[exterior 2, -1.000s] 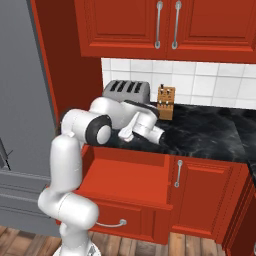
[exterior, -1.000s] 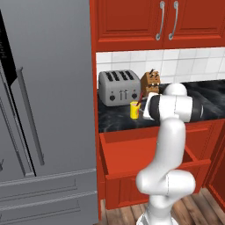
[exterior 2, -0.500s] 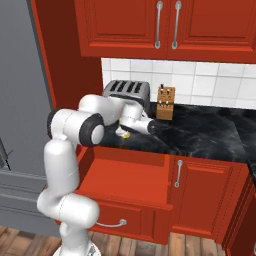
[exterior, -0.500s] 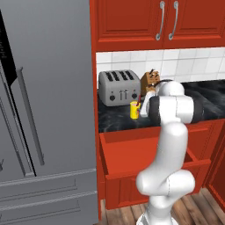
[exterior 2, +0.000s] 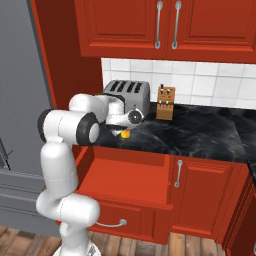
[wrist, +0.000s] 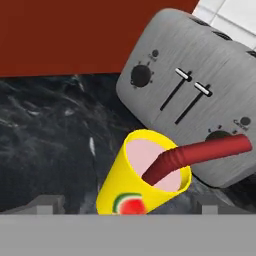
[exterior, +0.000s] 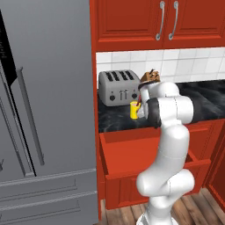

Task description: Pick up the straw from the left drawer and put it inside the smoothie cup.

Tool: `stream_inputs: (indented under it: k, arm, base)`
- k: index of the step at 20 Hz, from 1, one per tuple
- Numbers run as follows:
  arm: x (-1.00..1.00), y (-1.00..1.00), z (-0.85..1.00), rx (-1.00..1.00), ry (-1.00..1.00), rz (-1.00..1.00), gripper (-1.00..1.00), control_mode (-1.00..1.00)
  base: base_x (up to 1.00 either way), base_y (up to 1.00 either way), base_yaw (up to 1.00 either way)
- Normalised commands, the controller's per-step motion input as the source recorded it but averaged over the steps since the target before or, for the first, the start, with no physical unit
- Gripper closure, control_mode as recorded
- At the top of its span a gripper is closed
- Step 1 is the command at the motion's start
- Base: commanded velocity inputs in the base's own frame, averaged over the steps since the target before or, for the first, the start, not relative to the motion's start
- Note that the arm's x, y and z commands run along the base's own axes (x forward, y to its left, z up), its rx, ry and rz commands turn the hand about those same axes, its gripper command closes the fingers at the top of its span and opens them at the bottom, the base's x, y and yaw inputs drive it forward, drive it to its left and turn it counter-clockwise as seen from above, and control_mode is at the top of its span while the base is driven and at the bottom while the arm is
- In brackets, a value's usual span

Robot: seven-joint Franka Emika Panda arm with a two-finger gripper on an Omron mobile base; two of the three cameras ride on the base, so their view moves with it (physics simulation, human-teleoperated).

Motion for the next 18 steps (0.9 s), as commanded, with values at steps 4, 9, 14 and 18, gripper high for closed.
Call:
stream_inputs:
  k: [4,9,14,18]
  arm:
    - [-0.22,-0.34,0.00,-0.03,0.18,-0.23,-1.00,-1.00]
    - [-0.60,-0.45,0.02,0.00,0.16,-0.19,-1.00,-1.00]
    - [-0.93,-0.34,0.07,0.00,0.15,-0.15,-1.00,-1.00]
    - [-0.82,-0.01,0.45,0.00,0.14,-0.11,-1.00,-1.00]
  base:
    - [0.00,0.00,0.00]
    - [0.00,0.00,0.00]
    - [0.00,0.00,0.00]
    - [0.00,0.00,0.00]
